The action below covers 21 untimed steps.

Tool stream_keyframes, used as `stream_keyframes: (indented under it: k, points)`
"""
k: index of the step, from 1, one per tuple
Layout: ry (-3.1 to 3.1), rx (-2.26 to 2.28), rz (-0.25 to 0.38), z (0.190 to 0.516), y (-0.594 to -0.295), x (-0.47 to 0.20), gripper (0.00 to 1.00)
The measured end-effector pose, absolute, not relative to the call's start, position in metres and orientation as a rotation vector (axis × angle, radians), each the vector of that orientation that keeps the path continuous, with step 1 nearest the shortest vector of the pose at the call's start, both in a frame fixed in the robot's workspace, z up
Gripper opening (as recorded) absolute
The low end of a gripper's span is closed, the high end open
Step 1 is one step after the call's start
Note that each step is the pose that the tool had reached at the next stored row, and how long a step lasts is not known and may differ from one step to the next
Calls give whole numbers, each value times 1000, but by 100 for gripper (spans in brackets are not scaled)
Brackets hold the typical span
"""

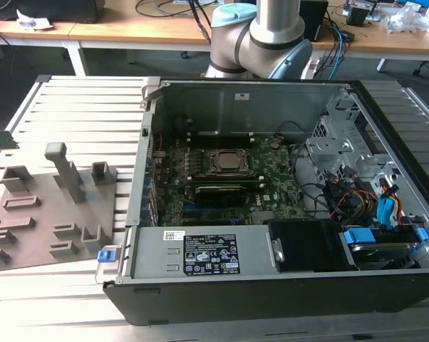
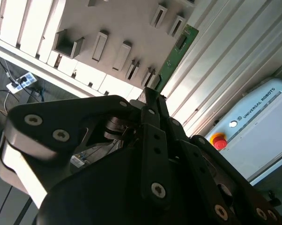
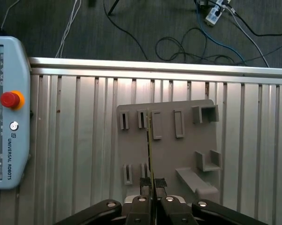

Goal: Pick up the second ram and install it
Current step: 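Pick up the second ram and move it above second insertion slot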

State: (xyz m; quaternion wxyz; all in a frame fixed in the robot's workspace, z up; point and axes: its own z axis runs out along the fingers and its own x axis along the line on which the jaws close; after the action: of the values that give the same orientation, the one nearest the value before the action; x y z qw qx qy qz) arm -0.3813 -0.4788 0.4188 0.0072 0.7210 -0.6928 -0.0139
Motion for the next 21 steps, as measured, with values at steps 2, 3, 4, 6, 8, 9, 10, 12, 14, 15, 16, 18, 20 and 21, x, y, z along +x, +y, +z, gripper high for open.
stream_keyframes:
  k: [2,3,4,6,8,9,10,12,14,15,16,18,20,21]
  points:
    - [-2167,2255,-43,419,-479,-381,14]
    - [-2166,2255,-43,419,-479,-381,14]
    - [-2166,2255,-43,419,-479,-379,14]
    - [-2166,2254,-42,419,-478,-371,14]
    - [-2166,2254,-41,419,-478,-365,14]
    - [-2165,2253,-41,419,-478,-362,14]
    - [-2165,2253,-41,419,-477,-352,14]
    - [-2165,2253,-40,419,-470,-342,14]
    - [-2164,2252,-38,419,-462,-334,14]
    - [-2164,2251,-37,419,-455,-328,14]
    - [-2163,2251,-35,419,-447,-321,14]
    - [-2162,2250,-34,419,-441,-312,14]
    - [-2162,2250,-33,419,-438,-300,14]
    - [-2162,2249,-33,419,-437,-293,14]
